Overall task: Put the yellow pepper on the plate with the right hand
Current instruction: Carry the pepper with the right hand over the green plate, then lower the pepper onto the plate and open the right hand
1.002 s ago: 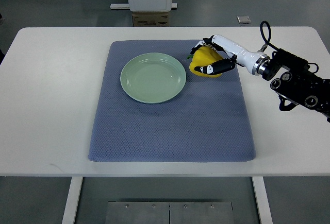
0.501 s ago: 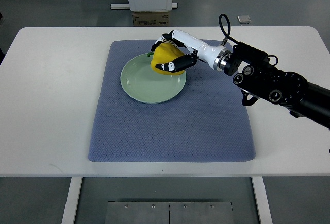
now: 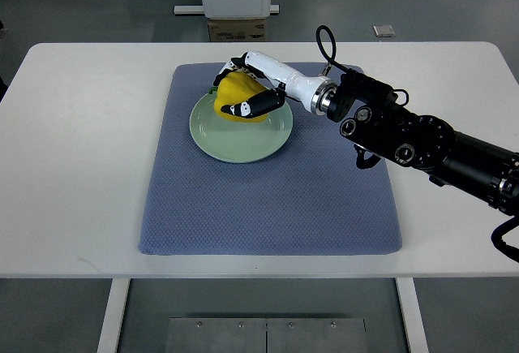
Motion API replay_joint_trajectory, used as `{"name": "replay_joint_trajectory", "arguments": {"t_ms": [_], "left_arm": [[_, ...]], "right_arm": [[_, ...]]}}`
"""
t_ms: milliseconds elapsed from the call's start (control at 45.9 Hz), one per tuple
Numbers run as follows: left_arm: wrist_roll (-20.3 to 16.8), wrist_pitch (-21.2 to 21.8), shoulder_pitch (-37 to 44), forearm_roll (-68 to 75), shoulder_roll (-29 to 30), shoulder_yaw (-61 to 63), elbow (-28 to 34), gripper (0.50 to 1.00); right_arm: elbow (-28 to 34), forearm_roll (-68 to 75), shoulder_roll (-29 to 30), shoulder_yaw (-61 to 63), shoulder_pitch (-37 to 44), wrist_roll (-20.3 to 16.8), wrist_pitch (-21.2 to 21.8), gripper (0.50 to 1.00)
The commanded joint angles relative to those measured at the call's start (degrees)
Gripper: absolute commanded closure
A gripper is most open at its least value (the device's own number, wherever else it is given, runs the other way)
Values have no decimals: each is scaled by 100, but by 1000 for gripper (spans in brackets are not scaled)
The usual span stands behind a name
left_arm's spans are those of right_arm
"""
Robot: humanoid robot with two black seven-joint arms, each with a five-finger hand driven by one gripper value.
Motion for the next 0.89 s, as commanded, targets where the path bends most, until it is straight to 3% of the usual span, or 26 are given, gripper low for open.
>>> {"name": "replay_joint_trajectory", "arguments": {"t_ms": [0, 871], "left_arm": [[-8, -5, 1, 7, 0, 0, -7, 500], [1, -5, 1, -2, 0, 0, 1, 500]], "right_arm": [[-24, -4, 0, -11, -21, 0, 0, 1000], [20, -13, 0, -125, -416, -141, 18, 1000]]}}
